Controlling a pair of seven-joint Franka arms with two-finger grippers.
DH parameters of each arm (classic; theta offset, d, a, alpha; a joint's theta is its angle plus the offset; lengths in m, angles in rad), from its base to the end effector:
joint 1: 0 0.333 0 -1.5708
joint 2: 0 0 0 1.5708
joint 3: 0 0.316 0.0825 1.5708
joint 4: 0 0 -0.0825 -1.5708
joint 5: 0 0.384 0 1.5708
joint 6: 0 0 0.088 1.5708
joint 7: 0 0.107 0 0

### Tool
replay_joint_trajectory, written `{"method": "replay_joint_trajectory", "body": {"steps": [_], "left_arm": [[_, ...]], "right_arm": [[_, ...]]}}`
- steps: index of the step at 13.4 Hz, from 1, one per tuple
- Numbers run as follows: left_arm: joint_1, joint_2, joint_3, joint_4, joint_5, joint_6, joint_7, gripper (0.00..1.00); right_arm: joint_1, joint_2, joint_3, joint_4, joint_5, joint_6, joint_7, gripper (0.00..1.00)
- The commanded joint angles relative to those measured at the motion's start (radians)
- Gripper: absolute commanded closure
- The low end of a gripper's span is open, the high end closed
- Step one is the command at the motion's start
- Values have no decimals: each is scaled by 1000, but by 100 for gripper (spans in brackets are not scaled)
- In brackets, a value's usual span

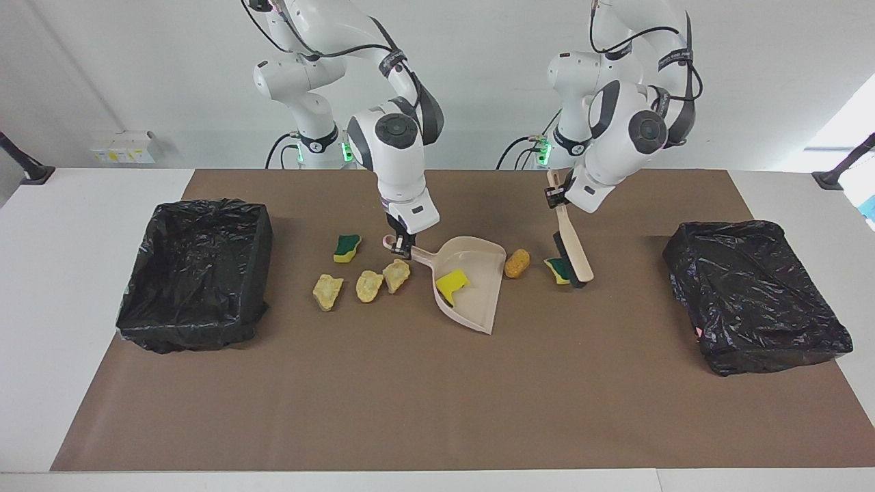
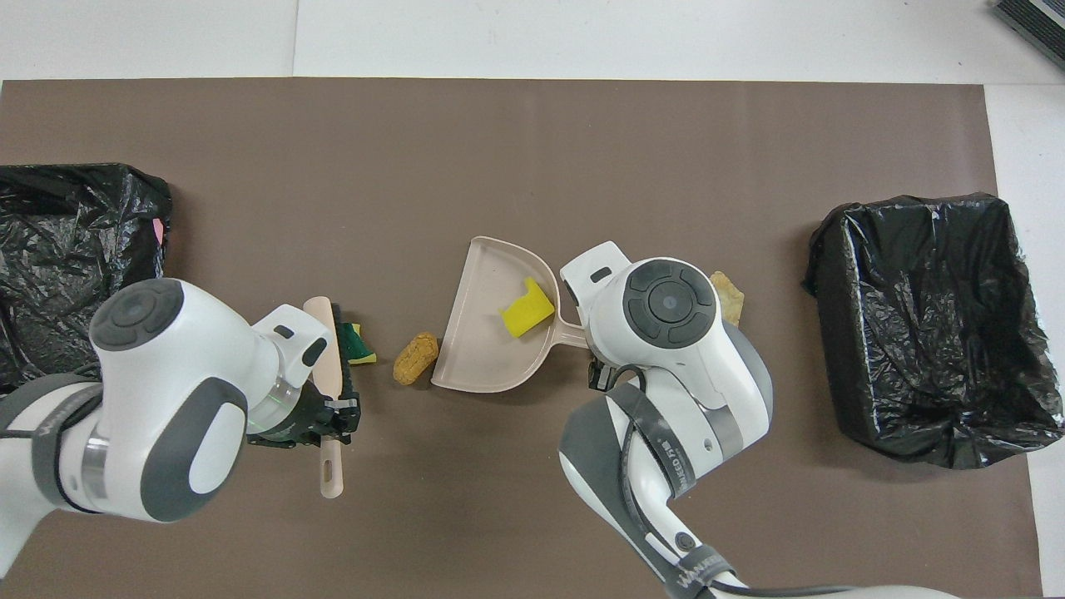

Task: Sweep and dump trash in bin
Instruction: 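Sweep the yellow sponge and nugget into the dustpan with the left gripper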

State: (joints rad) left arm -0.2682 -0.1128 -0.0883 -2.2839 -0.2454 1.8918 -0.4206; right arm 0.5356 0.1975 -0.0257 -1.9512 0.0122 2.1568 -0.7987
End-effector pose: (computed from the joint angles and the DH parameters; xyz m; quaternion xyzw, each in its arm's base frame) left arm 0.4306 -0.1797 0.3818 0.9810 0.0869 -0.1675 0.0447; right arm 0.5218 0.2930 0.3798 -0.7953 -0.6061 -0.0044 0.0020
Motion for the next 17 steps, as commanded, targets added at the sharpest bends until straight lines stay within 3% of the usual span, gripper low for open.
{"method": "replay_joint_trajectory", "body": {"steps": [1, 4, 10, 12, 17], "left_arm": [[-77, -27, 8, -54, -44, 82, -46, 100], [-166, 19, 7, -42, -95, 183, -113, 100], [-206, 143, 2, 171, -130, 184, -103, 100], [-198, 141, 2, 219, -133, 164, -58, 100], [-161, 117, 15, 216, -137, 29, 72, 100]], "right_arm": [[0, 5, 3, -8, 23, 25, -19, 100], [0, 5, 3, -8, 23, 25, -19, 100], [0, 5, 3, -8, 23, 25, -20, 100], [0, 5, 3, -8, 23, 25, -20, 100], [0, 5, 1, -8, 23, 25, -20, 100]]}}
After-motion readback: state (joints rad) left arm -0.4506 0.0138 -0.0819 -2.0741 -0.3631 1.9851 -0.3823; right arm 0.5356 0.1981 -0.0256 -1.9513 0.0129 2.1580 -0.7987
